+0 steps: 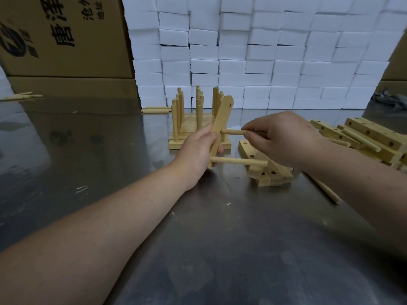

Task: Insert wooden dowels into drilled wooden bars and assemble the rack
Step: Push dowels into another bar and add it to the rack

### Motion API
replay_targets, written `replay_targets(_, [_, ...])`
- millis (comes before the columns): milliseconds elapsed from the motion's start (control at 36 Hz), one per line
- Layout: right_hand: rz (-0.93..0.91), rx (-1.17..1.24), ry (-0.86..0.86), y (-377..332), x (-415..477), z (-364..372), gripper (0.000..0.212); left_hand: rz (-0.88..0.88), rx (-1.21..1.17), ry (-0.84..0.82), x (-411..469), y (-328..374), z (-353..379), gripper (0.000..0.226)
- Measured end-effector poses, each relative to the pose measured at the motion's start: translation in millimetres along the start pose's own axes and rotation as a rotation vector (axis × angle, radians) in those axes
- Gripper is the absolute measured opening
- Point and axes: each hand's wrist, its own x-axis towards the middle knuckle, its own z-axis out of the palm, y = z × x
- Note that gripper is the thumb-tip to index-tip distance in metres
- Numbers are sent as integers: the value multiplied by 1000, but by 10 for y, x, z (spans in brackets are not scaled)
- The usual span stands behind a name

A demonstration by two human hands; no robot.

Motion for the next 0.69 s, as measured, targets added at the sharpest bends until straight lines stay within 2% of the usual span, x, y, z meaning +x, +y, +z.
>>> replay_targets(306, [39, 55, -14, 14, -9, 69, 24, -19, -32, -18, -1, 7, -1, 33])
replay_targets(500, [-8, 19, -36, 21, 2, 75, 36, -20, -35, -25, 4, -15, 1, 35])
replay_targets(694, [-113, -54, 24, 27, -16, 64, 30, -23, 31, 0, -11, -8, 11, 35])
